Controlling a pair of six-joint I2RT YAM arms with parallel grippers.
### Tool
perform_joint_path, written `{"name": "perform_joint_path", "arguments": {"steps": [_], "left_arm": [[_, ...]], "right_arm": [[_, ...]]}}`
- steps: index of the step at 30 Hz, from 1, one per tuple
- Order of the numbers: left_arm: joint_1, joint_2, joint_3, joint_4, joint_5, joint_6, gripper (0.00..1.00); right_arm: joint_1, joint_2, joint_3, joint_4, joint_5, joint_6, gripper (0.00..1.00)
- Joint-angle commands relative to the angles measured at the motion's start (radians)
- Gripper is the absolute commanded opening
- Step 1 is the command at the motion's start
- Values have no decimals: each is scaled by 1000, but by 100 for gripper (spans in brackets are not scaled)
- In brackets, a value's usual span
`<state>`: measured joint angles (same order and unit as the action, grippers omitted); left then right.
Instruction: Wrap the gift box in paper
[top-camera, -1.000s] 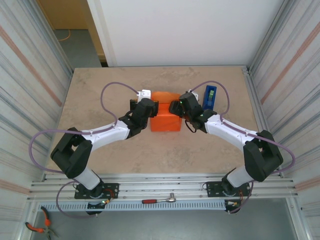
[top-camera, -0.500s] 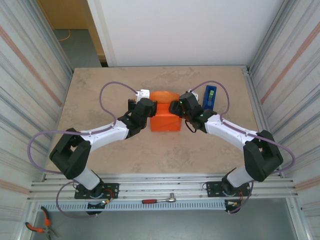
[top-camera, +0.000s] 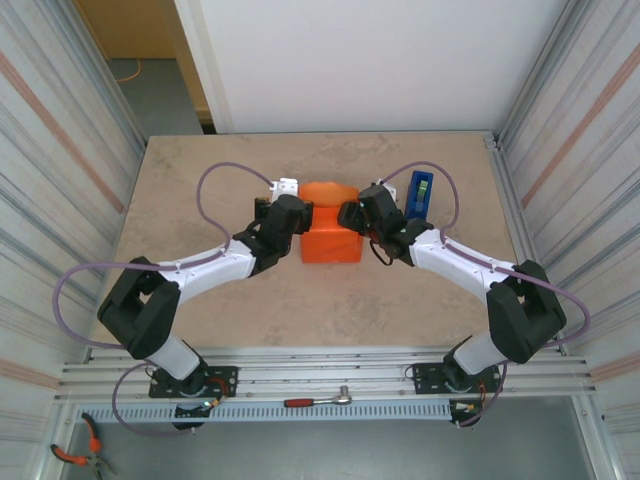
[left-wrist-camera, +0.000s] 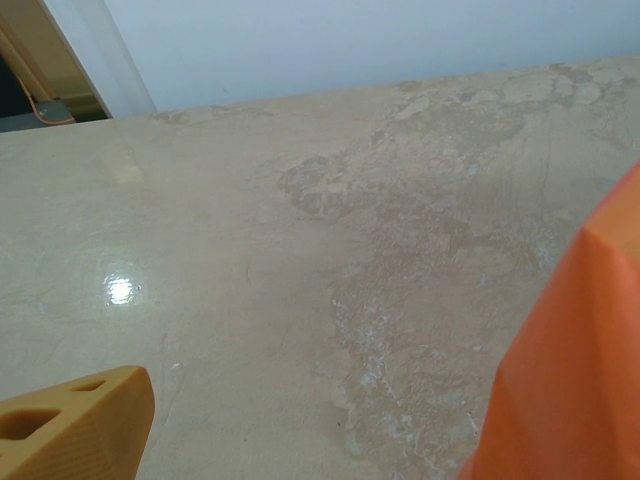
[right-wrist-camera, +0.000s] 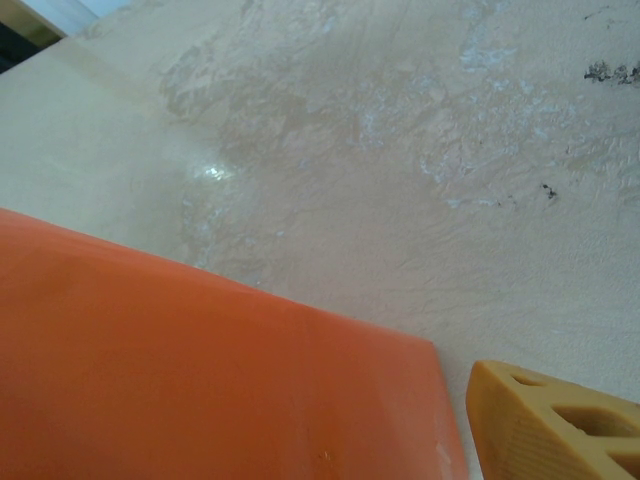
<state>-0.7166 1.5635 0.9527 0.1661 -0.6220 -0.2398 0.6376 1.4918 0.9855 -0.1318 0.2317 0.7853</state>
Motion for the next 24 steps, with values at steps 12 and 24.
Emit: {"name": "perform_joint_path", "arguments": {"steps": [12,24], "left_arm": [[-12,-84,10,65,174,-27,89],[-56,-4,27,95,191,-24,90]], "right_arm": [[13,50,-43,-170,2,-13,76],[14,47,-38,-181,3,-18,76]]}}
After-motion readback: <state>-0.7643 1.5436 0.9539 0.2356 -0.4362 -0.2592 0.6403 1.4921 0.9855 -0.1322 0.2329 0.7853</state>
